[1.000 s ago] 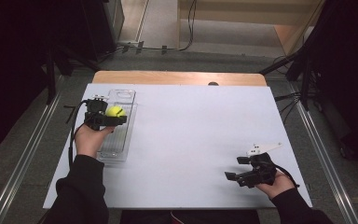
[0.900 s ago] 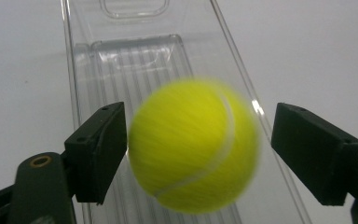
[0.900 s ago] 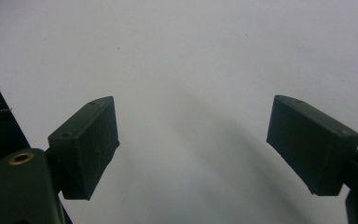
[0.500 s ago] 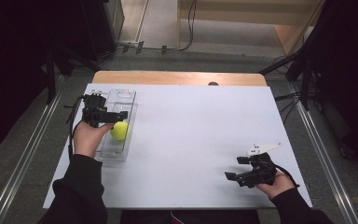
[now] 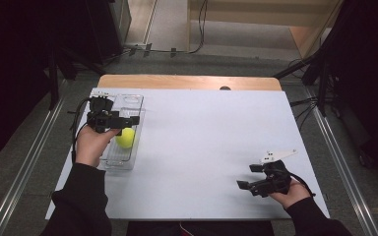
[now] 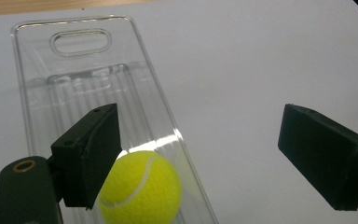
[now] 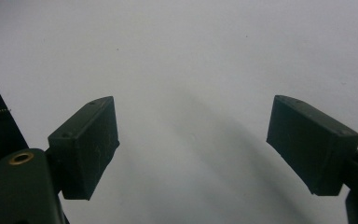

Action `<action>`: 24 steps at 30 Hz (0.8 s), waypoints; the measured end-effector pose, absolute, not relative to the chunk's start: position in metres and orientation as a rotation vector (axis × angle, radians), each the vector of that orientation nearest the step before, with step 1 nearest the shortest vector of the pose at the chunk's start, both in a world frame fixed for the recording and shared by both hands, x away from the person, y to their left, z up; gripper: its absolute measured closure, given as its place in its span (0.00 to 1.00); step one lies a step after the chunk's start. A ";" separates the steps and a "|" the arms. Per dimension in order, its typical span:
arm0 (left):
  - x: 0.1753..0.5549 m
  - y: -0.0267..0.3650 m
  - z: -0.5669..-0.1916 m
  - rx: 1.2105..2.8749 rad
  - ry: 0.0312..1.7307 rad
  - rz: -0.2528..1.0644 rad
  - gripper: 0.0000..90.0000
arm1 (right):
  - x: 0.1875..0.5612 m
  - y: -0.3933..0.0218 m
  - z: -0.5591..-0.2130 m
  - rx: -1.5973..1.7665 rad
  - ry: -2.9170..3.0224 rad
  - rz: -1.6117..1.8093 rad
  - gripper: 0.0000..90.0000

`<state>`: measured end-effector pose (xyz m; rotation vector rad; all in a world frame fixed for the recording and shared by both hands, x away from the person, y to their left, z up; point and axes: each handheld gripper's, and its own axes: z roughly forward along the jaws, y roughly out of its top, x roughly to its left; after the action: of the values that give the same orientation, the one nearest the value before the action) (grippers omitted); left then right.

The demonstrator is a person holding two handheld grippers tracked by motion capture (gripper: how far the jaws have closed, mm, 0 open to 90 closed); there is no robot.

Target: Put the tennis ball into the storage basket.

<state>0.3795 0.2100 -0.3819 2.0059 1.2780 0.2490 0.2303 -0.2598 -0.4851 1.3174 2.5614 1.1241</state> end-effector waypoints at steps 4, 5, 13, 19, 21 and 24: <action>0.377 0.205 -0.380 2.020 1.246 0.221 0.15 | 0.230 -0.259 -0.485 1.317 2.563 1.124 0.16; 0.376 0.204 -0.379 2.020 1.241 0.216 0.15 | 0.230 -0.259 -0.485 1.317 2.563 1.124 0.16; 0.372 0.191 -0.378 2.046 1.174 0.156 0.16 | 0.230 -0.259 -0.485 1.317 2.564 1.123 0.16; 0.369 0.180 -0.379 2.067 1.128 0.126 0.16 | 0.230 -0.259 -0.484 1.318 2.561 1.127 0.16; 0.369 0.177 -0.380 2.072 1.110 0.105 0.16 | 0.230 -0.260 -0.484 1.317 2.561 1.129 0.16; 0.367 0.173 -0.382 2.080 1.094 0.096 0.16 | 0.230 -0.260 -0.484 1.316 2.561 1.125 0.16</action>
<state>0.3671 0.1726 -0.3819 2.0796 1.0942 0.0960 0.2297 -0.2595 -0.4844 1.3165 2.5611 1.1254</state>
